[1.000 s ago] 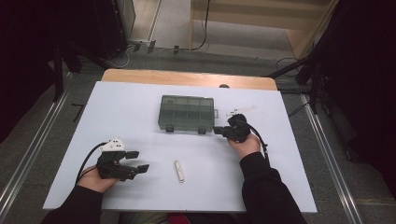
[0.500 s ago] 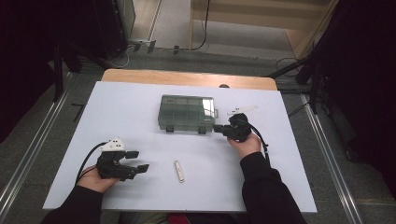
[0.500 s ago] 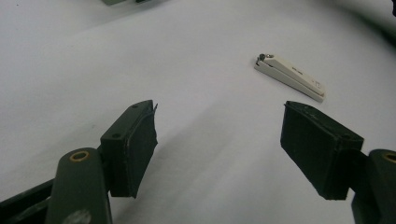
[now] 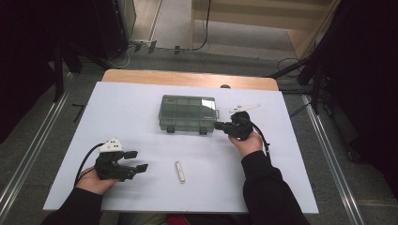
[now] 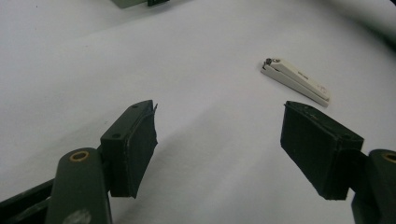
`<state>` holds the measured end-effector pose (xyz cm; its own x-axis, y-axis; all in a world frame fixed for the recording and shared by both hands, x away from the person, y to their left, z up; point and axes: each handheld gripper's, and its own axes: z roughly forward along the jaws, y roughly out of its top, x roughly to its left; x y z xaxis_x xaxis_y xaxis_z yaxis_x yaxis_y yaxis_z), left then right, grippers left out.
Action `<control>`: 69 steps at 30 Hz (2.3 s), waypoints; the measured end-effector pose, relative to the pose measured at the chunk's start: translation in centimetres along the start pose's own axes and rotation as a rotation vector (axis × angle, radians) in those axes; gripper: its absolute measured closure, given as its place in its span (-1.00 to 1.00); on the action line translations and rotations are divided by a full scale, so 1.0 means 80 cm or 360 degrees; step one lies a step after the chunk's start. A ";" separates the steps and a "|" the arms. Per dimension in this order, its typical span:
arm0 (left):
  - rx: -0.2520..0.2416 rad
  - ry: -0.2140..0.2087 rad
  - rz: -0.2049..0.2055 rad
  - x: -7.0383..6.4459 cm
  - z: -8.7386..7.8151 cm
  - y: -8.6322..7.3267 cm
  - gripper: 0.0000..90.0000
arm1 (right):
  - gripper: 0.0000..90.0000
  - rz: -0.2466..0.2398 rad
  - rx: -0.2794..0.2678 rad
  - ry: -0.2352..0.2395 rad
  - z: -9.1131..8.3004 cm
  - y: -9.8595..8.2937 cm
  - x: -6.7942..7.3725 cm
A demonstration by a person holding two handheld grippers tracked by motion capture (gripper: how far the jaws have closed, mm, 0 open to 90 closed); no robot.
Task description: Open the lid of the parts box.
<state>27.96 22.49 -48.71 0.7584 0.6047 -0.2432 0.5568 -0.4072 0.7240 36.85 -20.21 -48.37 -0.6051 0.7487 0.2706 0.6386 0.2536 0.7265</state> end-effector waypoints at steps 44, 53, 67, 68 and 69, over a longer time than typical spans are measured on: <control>0.0001 0.0016 -0.0034 0.006 -0.001 0.006 -0.42 | 1.00 -0.0028 -0.0073 0.0066 -0.001 0.049 -0.017; 0.0006 0.0007 -0.0035 0.004 -0.006 0.021 -0.42 | 1.00 -0.0013 -0.0066 0.0081 -0.002 0.054 -0.021; 0.0018 -0.0034 -0.0016 0.017 0.004 0.056 -0.41 | 1.00 -0.0006 -0.0070 0.0095 -0.003 0.060 -0.023; 0.0015 -0.0030 0.0006 0.018 0.004 0.059 -0.41 | 1.00 -0.0002 -0.0067 0.0097 -0.004 0.060 -0.023; 0.0002 -0.0013 0.0023 0.018 0.005 0.062 -0.41 | 1.00 -0.0002 -0.0067 0.0097 -0.004 0.060 -0.023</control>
<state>31.97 21.09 -45.74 0.7691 0.5933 -0.2378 0.5461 -0.4166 0.7268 40.93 -20.57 -45.18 -0.6345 0.7094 0.3068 0.6182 0.2276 0.7524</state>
